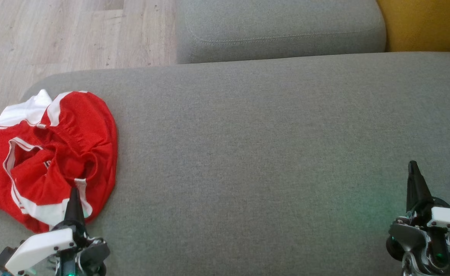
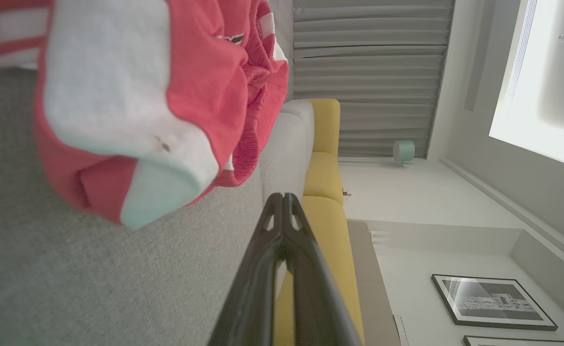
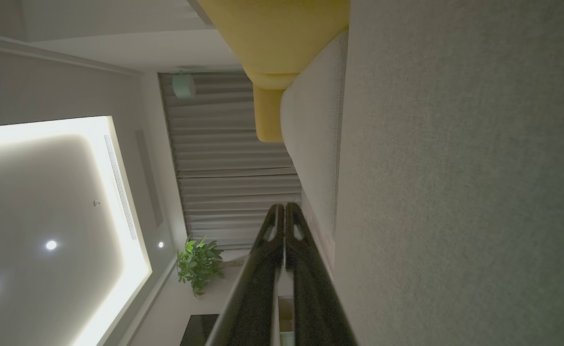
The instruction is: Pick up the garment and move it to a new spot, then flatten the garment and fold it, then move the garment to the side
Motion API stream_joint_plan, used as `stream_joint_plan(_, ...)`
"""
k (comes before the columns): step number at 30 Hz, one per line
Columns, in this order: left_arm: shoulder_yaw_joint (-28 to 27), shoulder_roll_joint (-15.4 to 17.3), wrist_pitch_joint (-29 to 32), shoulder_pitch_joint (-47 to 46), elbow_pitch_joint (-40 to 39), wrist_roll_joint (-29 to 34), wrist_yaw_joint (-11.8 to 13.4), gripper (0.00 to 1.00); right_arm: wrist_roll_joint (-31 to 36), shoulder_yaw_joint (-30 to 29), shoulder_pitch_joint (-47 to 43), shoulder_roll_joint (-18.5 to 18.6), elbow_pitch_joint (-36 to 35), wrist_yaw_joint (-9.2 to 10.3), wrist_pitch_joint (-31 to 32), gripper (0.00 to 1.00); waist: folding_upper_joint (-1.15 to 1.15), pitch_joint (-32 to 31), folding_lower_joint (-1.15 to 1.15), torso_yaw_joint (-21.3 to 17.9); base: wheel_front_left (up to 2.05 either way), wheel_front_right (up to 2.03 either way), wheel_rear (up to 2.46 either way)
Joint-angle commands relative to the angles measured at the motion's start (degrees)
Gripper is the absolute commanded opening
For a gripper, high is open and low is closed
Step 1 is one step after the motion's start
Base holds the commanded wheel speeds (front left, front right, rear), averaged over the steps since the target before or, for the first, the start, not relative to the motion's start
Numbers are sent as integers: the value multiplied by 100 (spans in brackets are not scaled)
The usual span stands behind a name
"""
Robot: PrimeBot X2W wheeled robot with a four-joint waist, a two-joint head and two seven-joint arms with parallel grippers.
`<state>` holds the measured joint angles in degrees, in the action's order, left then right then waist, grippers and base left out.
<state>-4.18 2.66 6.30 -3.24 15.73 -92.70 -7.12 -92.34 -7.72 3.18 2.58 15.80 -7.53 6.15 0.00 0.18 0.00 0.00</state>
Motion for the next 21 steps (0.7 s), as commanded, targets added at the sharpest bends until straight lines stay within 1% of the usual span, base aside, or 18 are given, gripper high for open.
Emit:
stream_joint_plan(1, -231, 21, 17, -294, -170, 51, -36, 0, 15, 122, 300, 30, -178, 4, 32, 0, 0, 0, 0, 0, 0, 0, 0)
stream_joint_plan(21, -231, 21, 17, -294, -170, 51, -36, 0, 15, 122, 300, 30, -178, 4, 32, 0, 0, 0, 0, 0, 0, 0, 0)
